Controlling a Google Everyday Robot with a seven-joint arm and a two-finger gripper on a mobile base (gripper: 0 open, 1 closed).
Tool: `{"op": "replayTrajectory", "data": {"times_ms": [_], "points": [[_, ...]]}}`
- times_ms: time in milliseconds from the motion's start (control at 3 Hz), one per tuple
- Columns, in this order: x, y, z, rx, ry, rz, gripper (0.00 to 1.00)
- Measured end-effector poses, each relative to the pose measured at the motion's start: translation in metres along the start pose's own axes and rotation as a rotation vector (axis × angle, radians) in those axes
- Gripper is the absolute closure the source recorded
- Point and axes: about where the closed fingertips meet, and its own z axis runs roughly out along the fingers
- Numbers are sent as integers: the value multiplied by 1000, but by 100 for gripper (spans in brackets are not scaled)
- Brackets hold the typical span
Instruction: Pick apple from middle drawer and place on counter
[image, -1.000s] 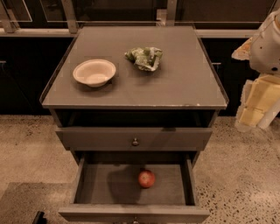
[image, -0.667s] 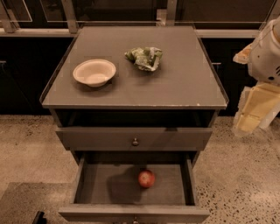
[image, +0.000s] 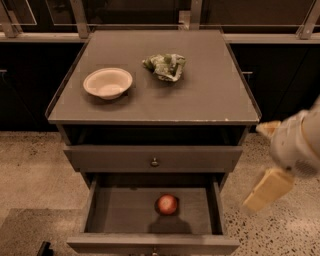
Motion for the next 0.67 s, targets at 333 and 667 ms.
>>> {"op": "replayTrajectory", "data": {"times_ms": [333,667], "points": [[26,29,101,-146,-147,101,0],[35,20,137,-158,-193,152,0]]}}
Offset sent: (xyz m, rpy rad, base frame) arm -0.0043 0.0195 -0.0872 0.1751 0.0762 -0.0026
